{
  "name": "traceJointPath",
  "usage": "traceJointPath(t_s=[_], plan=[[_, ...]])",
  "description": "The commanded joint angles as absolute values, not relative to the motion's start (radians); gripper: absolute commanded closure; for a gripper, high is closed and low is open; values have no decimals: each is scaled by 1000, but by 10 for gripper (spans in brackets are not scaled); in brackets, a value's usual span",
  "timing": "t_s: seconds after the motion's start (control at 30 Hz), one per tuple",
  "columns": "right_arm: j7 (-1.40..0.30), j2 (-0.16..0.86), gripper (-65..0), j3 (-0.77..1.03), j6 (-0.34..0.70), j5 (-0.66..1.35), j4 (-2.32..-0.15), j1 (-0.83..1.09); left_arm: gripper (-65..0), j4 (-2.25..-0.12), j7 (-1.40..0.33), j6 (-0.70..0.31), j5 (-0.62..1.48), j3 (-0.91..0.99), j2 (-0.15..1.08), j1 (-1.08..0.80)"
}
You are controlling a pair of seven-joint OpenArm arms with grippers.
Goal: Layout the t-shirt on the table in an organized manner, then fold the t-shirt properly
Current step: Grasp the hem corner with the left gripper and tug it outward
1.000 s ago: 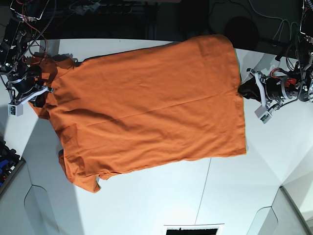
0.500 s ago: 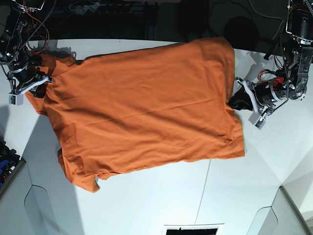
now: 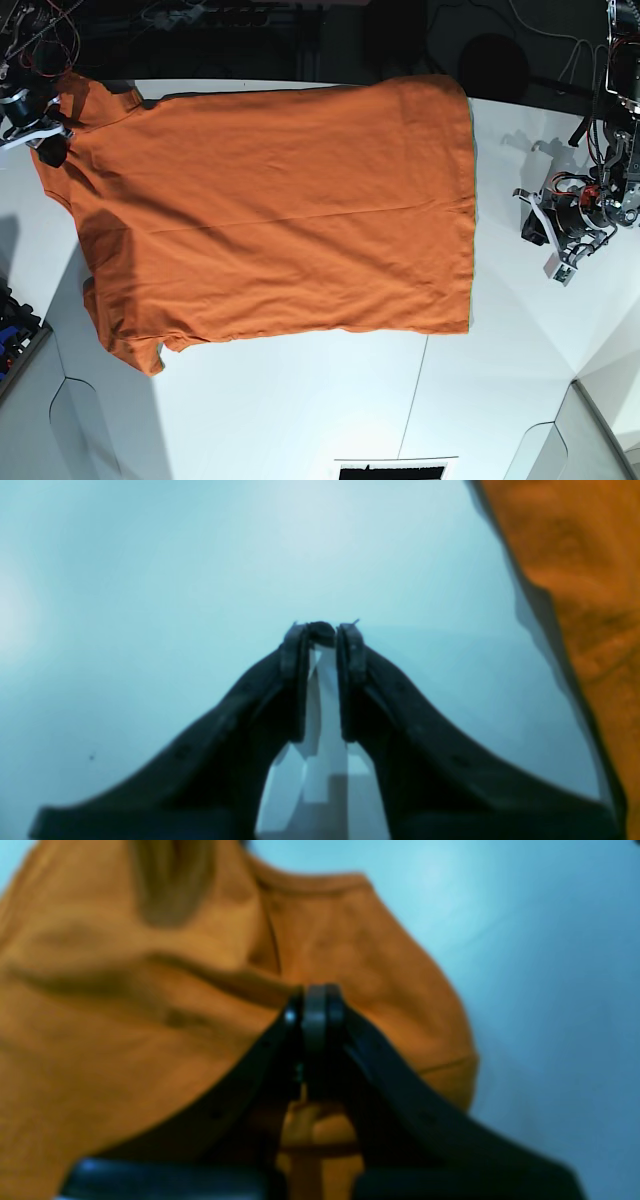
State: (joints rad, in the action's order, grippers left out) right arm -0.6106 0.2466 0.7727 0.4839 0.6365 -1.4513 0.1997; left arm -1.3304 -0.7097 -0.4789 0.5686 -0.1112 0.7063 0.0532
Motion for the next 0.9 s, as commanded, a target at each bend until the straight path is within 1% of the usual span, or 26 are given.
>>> traceJointPath(t_s=[0.0, 0.13, 0.23, 0.43, 0.6, 0.73, 0.87], plan=[[-603, 263, 0, 789, 499, 667, -1475, 194, -107, -1356, -701, -480, 588, -106, 726, 75], [-601, 264, 0, 799, 499, 680, -1519, 192, -107, -1377, -699, -488, 641, -106, 720, 75], [-592, 264, 0, 799, 499, 679, -1549, 182, -107, -1380, -699, -525, 655, -106, 692, 75], [-587, 263, 0, 783, 498, 570, -1543, 94, -107, -1380, -699, -539, 643, -107, 612, 75], [-581, 266, 0, 727, 498, 490, -1471, 34, -107, -1371, -699, -538, 607, -107, 565, 81], [-548, 266, 0, 678, 494, 455, -1388, 20, -107, -1336, -687, -539, 608, -121, 557, 81], [-527, 266, 0, 673, 494, 441, -1348, 20, -107, -1285, -677, -538, 608, -141, 557, 81]])
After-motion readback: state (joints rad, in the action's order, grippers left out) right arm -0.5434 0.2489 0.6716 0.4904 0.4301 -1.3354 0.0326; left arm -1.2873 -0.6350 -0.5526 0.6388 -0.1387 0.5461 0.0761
